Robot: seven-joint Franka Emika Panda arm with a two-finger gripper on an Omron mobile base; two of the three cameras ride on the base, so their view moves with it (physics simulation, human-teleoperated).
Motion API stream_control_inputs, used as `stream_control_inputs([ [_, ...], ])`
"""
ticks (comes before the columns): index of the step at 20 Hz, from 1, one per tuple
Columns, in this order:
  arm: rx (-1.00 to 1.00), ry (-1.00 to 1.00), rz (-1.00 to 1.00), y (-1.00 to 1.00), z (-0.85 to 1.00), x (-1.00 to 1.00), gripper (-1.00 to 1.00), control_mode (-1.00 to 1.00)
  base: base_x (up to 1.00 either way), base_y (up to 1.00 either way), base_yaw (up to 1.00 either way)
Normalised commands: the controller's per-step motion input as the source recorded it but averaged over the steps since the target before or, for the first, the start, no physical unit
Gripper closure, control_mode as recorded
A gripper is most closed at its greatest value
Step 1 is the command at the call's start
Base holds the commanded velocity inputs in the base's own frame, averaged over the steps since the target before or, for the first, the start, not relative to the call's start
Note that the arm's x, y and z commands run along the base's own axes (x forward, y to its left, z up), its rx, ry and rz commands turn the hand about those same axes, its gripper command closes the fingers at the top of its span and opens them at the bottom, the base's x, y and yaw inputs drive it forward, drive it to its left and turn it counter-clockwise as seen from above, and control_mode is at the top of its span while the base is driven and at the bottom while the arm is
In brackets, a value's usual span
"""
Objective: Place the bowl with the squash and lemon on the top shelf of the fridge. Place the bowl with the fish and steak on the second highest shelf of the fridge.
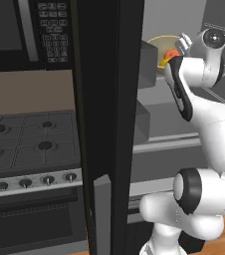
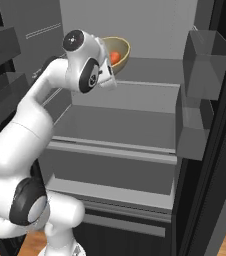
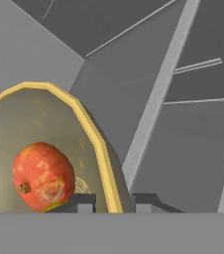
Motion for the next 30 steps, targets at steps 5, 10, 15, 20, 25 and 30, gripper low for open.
stream_control_inputs([
  [5, 0.0, 0.0, 0.0, -0.1, -0.07, 0.87, 1.0, -1.0, 0.0, 0.0, 0.0],
  [10, 0.0, 0.0, 0.0, -0.05, -0.09, 0.79, 1.0, -1.0, 0.0, 0.0, 0.0],
  [15, 0.0, 0.0, 0.0, 0.0, 0.0, 0.19, -1.0, -1.0, 0.0, 0.0, 0.0],
  [20, 0.0, -0.03, 0.0, 0.0, 0.13, -0.16, -1.0, -1.0, 0.0, 0.0, 0.0],
  [25, 0.0, -0.14, 0.0, 0.0, 0.54, -0.73, -1.0, -1.0, 0.0, 0.0, 0.0],
  [30, 0.0, -0.2, 0.0, 0.0, 0.19, -1.0, -1.0, -1.0, 0.0, 0.0, 0.0],
])
